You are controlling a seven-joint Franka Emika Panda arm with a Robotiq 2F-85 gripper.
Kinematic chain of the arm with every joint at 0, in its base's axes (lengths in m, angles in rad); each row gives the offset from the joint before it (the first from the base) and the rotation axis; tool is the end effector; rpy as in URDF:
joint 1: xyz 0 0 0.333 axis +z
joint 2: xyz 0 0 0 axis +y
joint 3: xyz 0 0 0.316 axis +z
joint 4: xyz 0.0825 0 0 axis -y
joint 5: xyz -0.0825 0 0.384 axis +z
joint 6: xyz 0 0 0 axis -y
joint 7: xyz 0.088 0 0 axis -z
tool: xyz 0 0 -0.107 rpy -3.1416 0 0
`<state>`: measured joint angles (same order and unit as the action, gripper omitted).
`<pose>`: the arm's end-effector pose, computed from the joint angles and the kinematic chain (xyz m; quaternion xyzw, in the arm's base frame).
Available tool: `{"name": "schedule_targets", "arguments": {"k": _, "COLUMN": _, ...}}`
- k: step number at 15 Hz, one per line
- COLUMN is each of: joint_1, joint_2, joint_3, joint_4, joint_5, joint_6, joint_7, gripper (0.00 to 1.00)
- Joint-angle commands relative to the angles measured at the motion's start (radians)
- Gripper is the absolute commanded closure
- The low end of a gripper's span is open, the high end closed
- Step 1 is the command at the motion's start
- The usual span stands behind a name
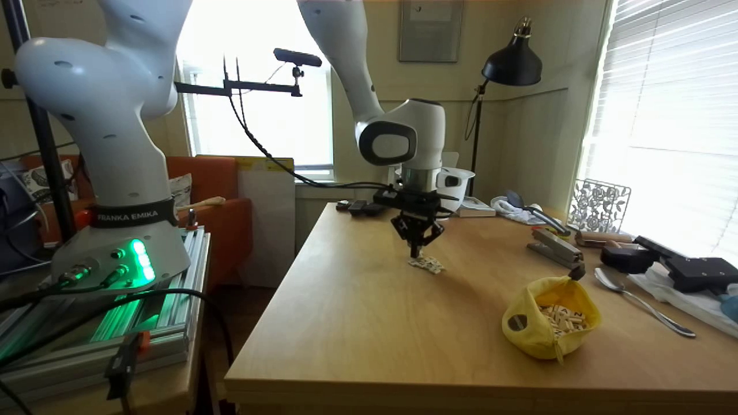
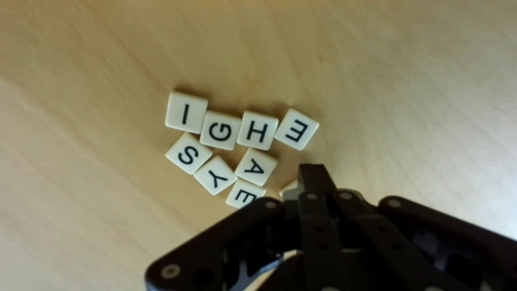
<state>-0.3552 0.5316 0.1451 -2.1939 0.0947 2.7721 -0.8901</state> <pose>0.5431 -0.1172 0.1456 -0.9578 -0.2810 -0.0494 0.0337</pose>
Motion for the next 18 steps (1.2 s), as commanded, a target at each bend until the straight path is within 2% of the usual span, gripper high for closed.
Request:
{"name": "schedule_targets", "arguments": {"k": 1, "joint_1": 0.022, "joint_2": 0.055, "joint_3": -0.025, "joint_4": 0.039, "joint_5": -0.04, "joint_6": -0.006, "joint_7": -0.006, "gripper": 1.0}}
{"name": "schedule_targets", "arguments": {"k": 18, "joint_1": 0.059, "joint_2": 0.063, "joint_3": -0.05, "joint_4": 0.043, "joint_5": -0.117, "joint_6": 0.0, "joint_7": -0.031, "gripper": 1.0}}
